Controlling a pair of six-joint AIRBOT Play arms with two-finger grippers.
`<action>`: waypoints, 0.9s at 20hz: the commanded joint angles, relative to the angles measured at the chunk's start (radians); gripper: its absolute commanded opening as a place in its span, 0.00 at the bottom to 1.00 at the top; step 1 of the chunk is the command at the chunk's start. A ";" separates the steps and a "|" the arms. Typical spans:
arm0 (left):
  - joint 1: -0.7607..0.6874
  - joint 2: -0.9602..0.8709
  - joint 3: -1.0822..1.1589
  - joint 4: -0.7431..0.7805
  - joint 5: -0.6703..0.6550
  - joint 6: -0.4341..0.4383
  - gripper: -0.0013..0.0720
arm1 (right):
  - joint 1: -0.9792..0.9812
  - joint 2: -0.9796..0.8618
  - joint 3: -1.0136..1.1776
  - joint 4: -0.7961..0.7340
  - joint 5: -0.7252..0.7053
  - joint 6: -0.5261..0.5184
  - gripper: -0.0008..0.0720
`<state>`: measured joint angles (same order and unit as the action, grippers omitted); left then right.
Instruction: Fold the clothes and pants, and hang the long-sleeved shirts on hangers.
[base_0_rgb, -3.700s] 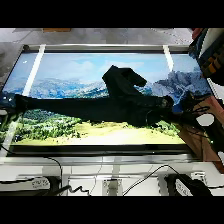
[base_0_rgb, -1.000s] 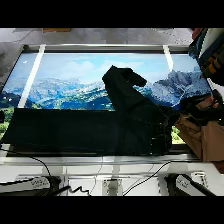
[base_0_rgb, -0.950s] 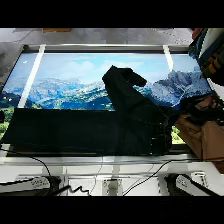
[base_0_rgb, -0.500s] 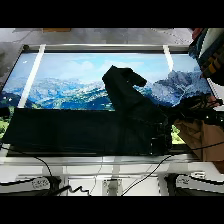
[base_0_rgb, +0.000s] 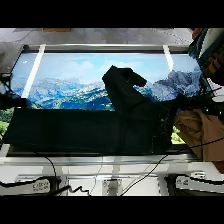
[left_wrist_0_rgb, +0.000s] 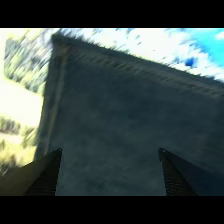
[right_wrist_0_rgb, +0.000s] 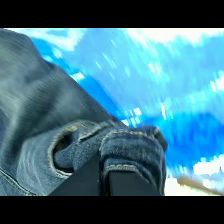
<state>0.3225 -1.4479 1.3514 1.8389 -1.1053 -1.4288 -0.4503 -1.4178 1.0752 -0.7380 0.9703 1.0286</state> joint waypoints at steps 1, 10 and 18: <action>-0.084 0.004 0.000 -0.068 0.025 -0.022 0.96 | 0.014 0.003 0.096 0.003 -0.009 -0.093 0.05; -0.372 -0.008 0.000 -0.793 0.375 0.049 0.78 | 0.015 0.037 0.112 -0.133 0.117 -0.216 0.05; -0.655 -0.303 0.106 -0.843 0.723 -0.141 0.77 | 0.015 0.037 0.112 -0.131 0.119 -0.215 0.05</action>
<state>-0.2729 -1.6390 1.3979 1.0576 -0.4641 -1.4525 -0.4362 -1.3815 1.1862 -0.8642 1.0813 0.8150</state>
